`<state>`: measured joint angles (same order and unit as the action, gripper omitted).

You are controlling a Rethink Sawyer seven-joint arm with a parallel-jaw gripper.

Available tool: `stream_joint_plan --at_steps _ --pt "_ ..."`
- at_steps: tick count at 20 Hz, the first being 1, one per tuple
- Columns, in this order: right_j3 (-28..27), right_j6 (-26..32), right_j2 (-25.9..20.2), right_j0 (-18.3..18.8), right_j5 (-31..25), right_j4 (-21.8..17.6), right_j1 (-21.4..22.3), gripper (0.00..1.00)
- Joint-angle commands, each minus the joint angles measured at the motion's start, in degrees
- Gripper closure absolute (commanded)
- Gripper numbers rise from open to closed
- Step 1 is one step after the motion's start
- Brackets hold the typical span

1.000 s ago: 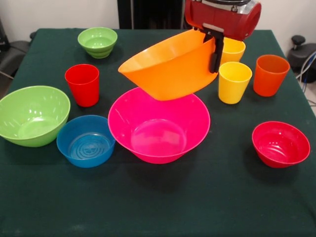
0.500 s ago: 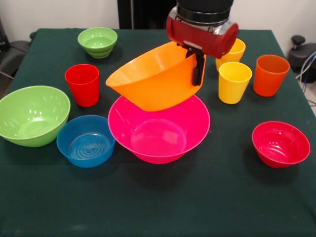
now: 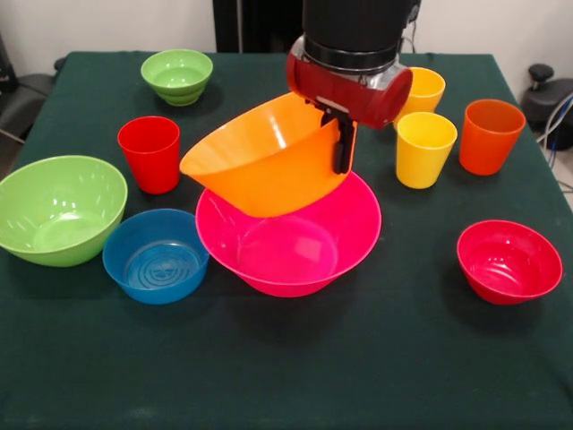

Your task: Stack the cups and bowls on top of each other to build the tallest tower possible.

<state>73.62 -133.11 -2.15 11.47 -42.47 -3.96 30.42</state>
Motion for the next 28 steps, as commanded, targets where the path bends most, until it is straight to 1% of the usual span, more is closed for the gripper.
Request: stream_joint_plan --at_steps 1,11,15,20,24,28 --pt "-3.8 9.3 -5.8 1.1 -2.2 -4.0 -3.3 1.00" --pt "-7.0 12.3 -7.8 3.0 -3.4 -4.9 -5.8 1.00" --pt "-7.6 11.6 -7.8 2.7 -4.2 -5.1 -5.8 1.00" --pt "-9.1 12.4 -8.0 2.4 -4.9 -5.8 -6.5 1.00" --pt "-9.0 12.5 -8.5 2.4 -4.6 -6.2 -6.4 1.00" --pt "-9.2 12.5 -8.6 2.3 -5.5 -6.4 -6.5 1.00"
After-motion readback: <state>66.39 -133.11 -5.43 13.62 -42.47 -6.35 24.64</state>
